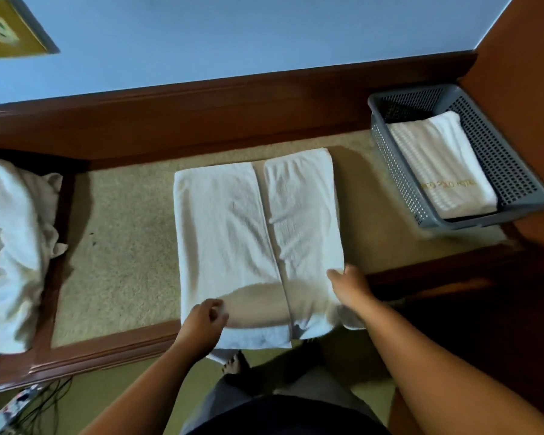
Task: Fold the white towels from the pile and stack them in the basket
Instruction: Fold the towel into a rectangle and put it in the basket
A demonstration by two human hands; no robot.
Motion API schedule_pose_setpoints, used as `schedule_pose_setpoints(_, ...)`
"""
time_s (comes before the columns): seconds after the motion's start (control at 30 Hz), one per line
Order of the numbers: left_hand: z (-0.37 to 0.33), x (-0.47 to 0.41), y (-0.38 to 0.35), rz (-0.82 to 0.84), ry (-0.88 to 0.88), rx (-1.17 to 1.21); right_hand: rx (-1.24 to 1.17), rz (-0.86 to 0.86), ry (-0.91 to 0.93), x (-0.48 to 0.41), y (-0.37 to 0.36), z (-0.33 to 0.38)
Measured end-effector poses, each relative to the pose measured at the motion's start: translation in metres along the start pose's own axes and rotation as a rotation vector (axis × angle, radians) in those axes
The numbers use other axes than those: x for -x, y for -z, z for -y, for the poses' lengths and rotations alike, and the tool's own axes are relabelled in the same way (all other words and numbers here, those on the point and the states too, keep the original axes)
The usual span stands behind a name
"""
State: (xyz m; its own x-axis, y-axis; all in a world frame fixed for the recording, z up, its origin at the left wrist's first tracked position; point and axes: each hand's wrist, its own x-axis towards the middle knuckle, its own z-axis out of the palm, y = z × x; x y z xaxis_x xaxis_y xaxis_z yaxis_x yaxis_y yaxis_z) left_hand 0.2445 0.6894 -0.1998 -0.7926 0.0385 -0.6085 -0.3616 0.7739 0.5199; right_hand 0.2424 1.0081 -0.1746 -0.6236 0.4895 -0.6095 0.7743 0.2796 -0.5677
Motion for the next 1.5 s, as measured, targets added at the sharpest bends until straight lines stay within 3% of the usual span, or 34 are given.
schedule_pose_setpoints(0.1,0.003,-0.006,0.016,0.057,0.16,0.421,-0.083,-0.012,0.051,0.038,-0.061,0.022)
schedule_pose_setpoints(0.17,-0.001,-0.005,0.027,0.099,0.278,0.684,-0.069,0.135,0.119,0.067,-0.103,0.03)
schedule_pose_setpoints(0.27,0.006,-0.005,0.033,0.109,0.324,0.757,-0.019,0.503,0.222,0.107,-0.152,0.027)
schedule_pose_setpoints(0.33,0.013,-0.007,0.034,0.11,0.302,0.695,0.086,0.598,0.248,0.121,-0.169,0.015)
schedule_pose_setpoints(0.53,0.013,-0.017,0.029,0.102,0.026,0.045,0.107,0.341,0.222,0.124,-0.171,-0.041)
schedule_pose_setpoints(0.6,0.009,-0.019,0.026,0.142,0.005,-0.07,0.137,0.256,0.193,0.124,-0.167,-0.062)
schedule_pose_setpoints(0.73,0.002,-0.019,0.02,0.242,0.024,-0.142,0.12,0.164,0.002,0.108,-0.168,-0.102)
schedule_pose_setpoints(0.87,0.004,-0.013,0.02,0.249,0.02,-0.163,-0.109,0.042,-0.284,0.087,-0.18,-0.134)
schedule_pose_setpoints(1.03,0.0,-0.021,0.032,0.192,0.089,-0.002,-0.732,-0.005,-0.65,0.056,-0.185,-0.136)
schedule_pose_setpoints(1.1,-0.009,-0.035,0.038,0.153,0.066,0.04,-0.865,0.029,-0.735,0.043,-0.19,-0.145)
schedule_pose_setpoints(1.3,-0.022,-0.06,0.035,0.112,0.025,-0.147,-0.831,0.104,-0.598,0.036,-0.192,-0.161)
schedule_pose_setpoints(1.5,-0.018,-0.04,0.016,-0.043,-0.108,-0.298,-0.486,-0.033,-0.759,0.063,-0.187,-0.225)
